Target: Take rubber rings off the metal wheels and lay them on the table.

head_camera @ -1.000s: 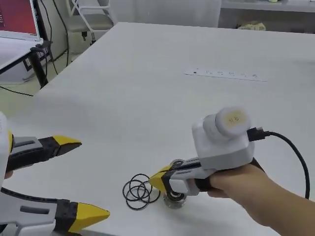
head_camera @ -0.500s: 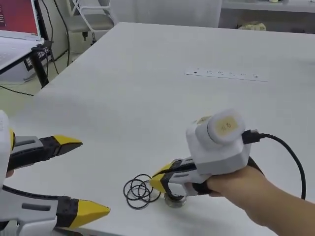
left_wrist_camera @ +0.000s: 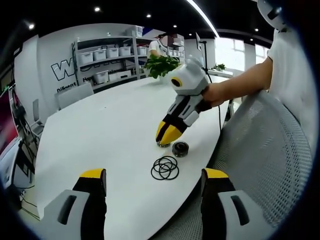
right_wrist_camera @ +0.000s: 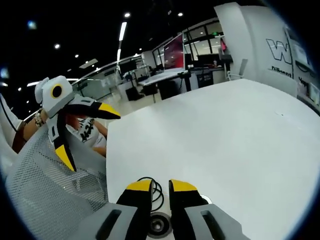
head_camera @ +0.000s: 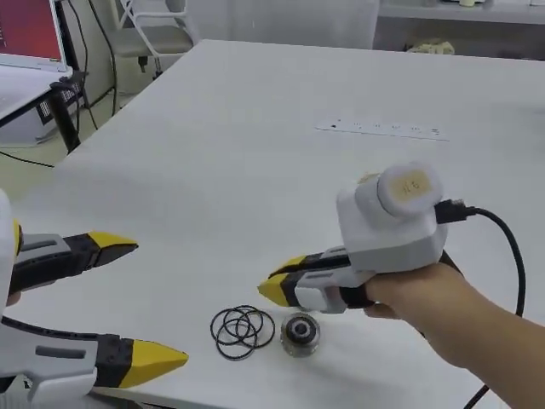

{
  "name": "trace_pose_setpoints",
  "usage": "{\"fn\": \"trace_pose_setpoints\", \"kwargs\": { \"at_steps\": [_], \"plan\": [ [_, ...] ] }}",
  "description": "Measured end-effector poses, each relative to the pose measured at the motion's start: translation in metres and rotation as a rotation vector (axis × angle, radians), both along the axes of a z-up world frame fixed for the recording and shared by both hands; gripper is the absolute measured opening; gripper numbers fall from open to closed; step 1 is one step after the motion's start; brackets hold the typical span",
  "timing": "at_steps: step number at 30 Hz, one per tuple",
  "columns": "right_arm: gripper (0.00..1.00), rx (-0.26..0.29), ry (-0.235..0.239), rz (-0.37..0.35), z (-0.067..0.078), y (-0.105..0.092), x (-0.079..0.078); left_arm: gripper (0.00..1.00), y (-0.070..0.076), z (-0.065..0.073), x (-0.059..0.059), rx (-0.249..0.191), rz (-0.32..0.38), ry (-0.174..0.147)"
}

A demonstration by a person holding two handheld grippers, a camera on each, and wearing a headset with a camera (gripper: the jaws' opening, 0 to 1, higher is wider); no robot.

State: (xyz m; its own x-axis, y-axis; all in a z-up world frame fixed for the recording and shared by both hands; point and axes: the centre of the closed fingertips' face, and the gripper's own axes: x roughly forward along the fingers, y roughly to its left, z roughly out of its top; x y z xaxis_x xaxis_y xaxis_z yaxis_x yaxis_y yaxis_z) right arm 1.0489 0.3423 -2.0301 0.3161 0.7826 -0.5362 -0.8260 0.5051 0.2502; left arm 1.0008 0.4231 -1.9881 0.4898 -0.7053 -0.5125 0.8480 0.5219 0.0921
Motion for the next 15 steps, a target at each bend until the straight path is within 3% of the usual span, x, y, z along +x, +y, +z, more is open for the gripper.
{"fn": "trace_pose_setpoints", "kwargs": {
  "at_steps": [6, 8, 11, 15],
  "plan": [
    [0.19, 0.025, -0.033, 0.005, 0.019, -0.004, 0.001, 0.77, -0.001, 0.0, -0.001, -0.009, -0.005, 0.007],
    [0.23, 0.072, -0.033, -0.006, 0.03, -0.003, 0.001, 0.78, -0.002, 0.0, -0.002, -0.008, -0.014, 0.006],
    [0.29, 0.093, -0.069, -0.001, 0.044, -0.004, 0.002, 0.79, -0.003, -0.001, -0.003, -0.01, -0.019, 0.013],
    [0.37, 0.187, -0.058, -0.028, 0.07, -0.006, 0.003, 0.83, -0.005, -0.002, -0.004, -0.02, -0.022, 0.026]
  ]
}}
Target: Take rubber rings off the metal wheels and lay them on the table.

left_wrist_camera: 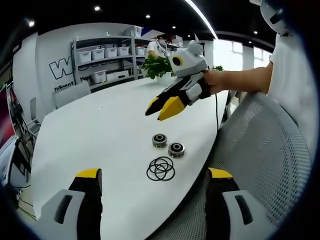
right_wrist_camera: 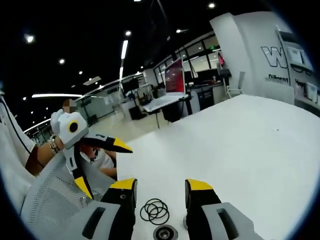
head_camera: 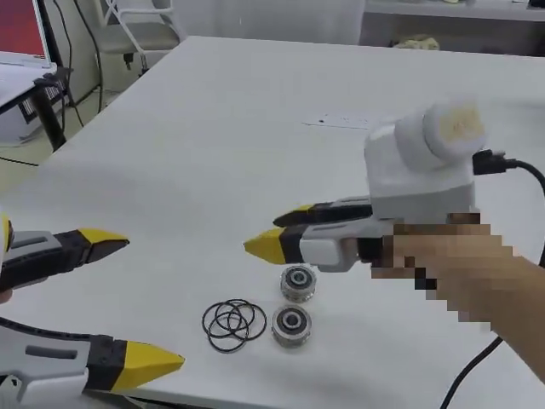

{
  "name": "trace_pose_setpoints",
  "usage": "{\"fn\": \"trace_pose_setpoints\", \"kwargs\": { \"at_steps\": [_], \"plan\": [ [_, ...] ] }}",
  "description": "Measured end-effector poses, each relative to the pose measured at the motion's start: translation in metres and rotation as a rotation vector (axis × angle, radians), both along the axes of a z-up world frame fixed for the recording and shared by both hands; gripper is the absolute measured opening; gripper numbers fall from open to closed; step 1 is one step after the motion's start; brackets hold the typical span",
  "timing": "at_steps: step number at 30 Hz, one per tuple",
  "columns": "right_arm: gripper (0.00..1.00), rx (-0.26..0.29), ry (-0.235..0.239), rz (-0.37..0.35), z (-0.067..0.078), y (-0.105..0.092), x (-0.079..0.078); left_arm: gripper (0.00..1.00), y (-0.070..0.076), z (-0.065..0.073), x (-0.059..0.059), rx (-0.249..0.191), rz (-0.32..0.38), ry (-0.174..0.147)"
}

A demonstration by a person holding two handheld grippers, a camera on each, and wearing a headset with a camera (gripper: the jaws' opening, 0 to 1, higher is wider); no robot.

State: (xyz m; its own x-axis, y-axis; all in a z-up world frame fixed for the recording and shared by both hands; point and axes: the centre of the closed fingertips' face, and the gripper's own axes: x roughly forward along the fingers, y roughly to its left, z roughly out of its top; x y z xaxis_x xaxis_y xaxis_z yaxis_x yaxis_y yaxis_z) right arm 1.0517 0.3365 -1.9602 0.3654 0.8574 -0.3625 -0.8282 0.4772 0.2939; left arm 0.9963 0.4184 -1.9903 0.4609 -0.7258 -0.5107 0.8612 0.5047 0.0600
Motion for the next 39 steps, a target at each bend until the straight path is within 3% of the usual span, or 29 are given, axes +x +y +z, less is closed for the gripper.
{"fn": "trace_pose_setpoints", "kwargs": {
  "at_steps": [6, 7, 14, 26, 30, 39],
  "plan": [
    [0.46, 0.054, -0.089, -0.025, 0.041, -0.014, 0.0, 0.87, -0.002, 0.0, -0.002, -0.019, -0.005, 0.013],
    [0.46, 0.065, -0.137, -0.023, 0.049, -0.018, -0.001, 0.88, -0.003, 0.0, -0.002, -0.019, -0.011, 0.014],
    [0.59, 0.085, -0.205, -0.03, 0.067, -0.043, -0.017, 0.92, -0.008, -0.002, -0.007, -0.033, -0.04, 0.039],
    [0.84, 0.019, -0.239, -0.092, 0.048, -0.09, -0.039, 0.95, -0.008, -0.003, -0.007, -0.046, -0.04, 0.054],
    [0.85, -0.016, -0.207, -0.1, 0.03, -0.107, -0.046, 0.96, -0.009, -0.003, -0.007, -0.062, -0.031, 0.067],
    [0.92, -0.1, -0.105, -0.105, -0.014, -0.118, -0.073, 0.98, -0.006, -0.006, -0.006, -0.081, -0.004, 0.103]
  ]
}}
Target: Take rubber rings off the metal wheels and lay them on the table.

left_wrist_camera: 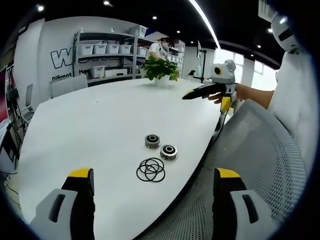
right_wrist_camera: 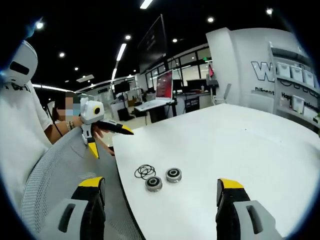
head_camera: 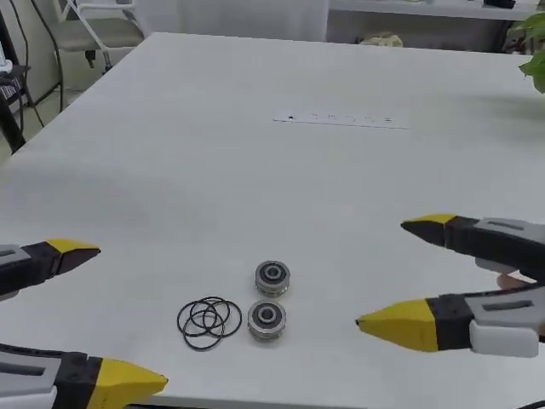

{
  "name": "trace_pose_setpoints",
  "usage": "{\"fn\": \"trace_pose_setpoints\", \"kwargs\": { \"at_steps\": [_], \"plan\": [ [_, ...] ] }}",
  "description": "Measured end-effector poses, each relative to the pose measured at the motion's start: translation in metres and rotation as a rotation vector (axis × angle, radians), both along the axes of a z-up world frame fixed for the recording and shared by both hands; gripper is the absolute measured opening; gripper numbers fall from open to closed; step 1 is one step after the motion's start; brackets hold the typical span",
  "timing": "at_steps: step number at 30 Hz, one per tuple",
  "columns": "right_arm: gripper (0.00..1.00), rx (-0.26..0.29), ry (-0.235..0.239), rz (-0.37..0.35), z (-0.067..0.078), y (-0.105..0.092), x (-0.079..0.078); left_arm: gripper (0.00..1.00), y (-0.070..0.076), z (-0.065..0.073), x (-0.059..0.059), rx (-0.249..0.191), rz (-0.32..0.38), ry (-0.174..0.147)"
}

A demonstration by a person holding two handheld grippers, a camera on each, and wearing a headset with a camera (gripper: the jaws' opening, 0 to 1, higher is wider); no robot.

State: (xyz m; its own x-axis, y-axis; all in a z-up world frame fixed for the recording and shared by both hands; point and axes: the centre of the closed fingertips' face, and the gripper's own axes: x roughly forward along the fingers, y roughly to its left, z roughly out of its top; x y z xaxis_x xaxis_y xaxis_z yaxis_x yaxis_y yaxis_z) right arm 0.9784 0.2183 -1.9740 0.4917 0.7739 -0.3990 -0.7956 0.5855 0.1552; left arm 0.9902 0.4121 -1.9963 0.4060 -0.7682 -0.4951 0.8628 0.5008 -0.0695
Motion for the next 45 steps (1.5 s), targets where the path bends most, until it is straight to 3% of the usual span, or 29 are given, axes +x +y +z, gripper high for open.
{"fn": "trace_pose_setpoints", "kwargs": {
  "at_steps": [2, 7, 10, 17, 19, 24, 28, 37, 45],
  "plan": [
    [0.93, -0.019, 0.021, -0.004, -0.009, -0.002, -0.005, 0.99, 0.0, 0.0, -0.001, -0.015, 0.005, 0.017],
    [0.94, -0.038, 0.064, -0.01, -0.026, -0.005, -0.018, 0.99, -0.001, -0.001, -0.002, -0.01, 0.002, 0.018],
    [0.93, -0.077, 0.102, -0.025, -0.037, -0.01, -0.022, 0.99, -0.002, -0.001, -0.003, -0.012, 0.001, 0.023],
    [0.94, -0.107, 0.126, -0.03, -0.048, -0.009, -0.029, 0.99, -0.002, -0.002, -0.004, -0.009, -0.003, 0.032],
    [0.92, -0.122, 0.167, -0.038, -0.054, -0.008, -0.033, 0.99, -0.002, -0.003, -0.005, -0.008, -0.004, 0.043],
    [0.91, -0.1, 0.182, -0.021, -0.056, -0.003, -0.038, 0.99, -0.001, -0.007, -0.007, 0.011, -0.012, 0.054],
    [0.9, -0.141, 0.183, -0.02, -0.06, -0.006, -0.04, 0.99, -0.002, -0.003, -0.006, -0.016, -0.002, 0.055],
    [0.89, -0.189, 0.187, -0.009, -0.066, -0.007, -0.044, 0.99, -0.001, -0.002, -0.005, -0.032, 0.014, 0.06],
    [0.88, -0.209, 0.185, -0.006, -0.067, -0.009, -0.045, 0.98, 0.002, -0.003, -0.004, -0.026, 0.034, 0.056]
  ]
}}
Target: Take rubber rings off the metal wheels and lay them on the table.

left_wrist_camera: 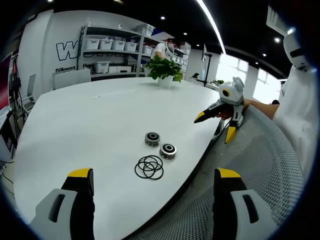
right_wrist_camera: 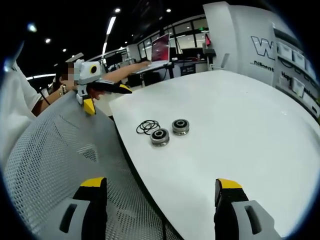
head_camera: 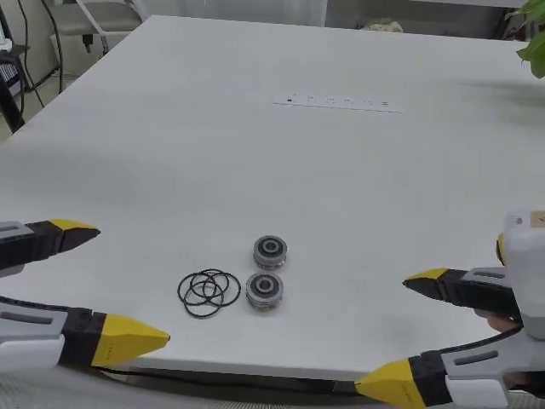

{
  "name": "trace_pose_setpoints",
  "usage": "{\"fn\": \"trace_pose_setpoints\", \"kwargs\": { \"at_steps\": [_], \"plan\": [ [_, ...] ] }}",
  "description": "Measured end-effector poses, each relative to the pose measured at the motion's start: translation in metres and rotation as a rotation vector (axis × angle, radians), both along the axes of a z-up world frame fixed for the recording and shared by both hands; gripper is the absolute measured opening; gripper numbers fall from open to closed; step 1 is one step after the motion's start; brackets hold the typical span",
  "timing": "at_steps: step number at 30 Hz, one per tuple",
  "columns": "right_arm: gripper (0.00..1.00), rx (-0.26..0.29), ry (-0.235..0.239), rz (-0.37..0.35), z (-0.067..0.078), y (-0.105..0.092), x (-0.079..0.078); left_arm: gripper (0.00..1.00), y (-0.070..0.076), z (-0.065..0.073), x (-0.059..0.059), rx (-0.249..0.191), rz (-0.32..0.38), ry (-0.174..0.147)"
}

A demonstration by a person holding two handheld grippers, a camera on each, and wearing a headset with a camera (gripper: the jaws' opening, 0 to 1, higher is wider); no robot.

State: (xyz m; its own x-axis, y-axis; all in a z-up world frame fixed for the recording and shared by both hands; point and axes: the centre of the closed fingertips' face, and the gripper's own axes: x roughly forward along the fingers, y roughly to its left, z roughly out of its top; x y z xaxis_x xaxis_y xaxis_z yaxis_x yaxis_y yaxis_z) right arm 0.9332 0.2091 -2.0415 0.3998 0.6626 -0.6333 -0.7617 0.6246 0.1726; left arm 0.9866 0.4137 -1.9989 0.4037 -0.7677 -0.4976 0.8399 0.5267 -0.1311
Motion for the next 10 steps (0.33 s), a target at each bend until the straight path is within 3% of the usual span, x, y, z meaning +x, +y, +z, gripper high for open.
{"fn": "trace_pose_setpoints", "kwargs": {
  "at_steps": [4, 6, 9, 10],
  "plan": [
    [0.87, -0.006, -0.006, 0.003, 0.0, -0.001, 0.0, 0.98, 0.0, 0.001, 0.001, 0.007, 0.008, -0.01],
    [0.81, -0.007, -0.024, -0.022, 0.003, -0.005, 0.003, 0.96, 0.002, 0.001, 0.001, 0.027, 0.014, -0.03],
    [0.62, 0.01, -0.11, -0.123, 0.017, -0.02, 0.019, 0.96, 0.015, 0.002, 0.014, 0.168, 0.046, -0.158],
    [0.58, 0.033, -0.126, -0.148, 0.022, -0.022, 0.021, 0.96, 0.016, 0.003, 0.015, 0.18, 0.048, -0.169]
  ]
}}
